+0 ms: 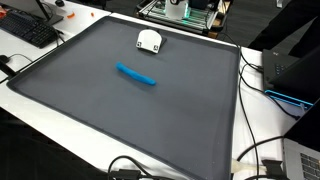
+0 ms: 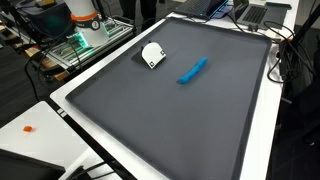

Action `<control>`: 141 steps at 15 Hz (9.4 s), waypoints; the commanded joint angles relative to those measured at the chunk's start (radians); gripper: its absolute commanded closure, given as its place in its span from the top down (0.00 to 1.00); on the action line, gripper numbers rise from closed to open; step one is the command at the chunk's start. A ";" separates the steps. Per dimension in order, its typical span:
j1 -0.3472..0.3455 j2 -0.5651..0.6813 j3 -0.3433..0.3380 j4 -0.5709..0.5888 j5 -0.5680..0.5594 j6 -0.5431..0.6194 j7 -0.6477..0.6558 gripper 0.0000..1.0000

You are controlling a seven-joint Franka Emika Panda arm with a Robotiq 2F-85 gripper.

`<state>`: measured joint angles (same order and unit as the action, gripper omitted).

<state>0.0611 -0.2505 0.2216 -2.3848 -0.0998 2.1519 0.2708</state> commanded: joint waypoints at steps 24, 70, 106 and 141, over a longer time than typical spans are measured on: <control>-0.085 0.098 -0.162 -0.296 0.394 0.410 0.822 1.00; -0.049 0.239 -0.174 -0.356 0.299 0.750 1.011 0.08; 0.022 0.346 -0.135 0.246 0.296 0.221 0.097 0.01; 0.072 0.655 -0.138 0.481 0.041 0.204 -0.206 0.01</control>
<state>0.1182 0.3666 0.1001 -1.9394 -0.0214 2.3690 0.0725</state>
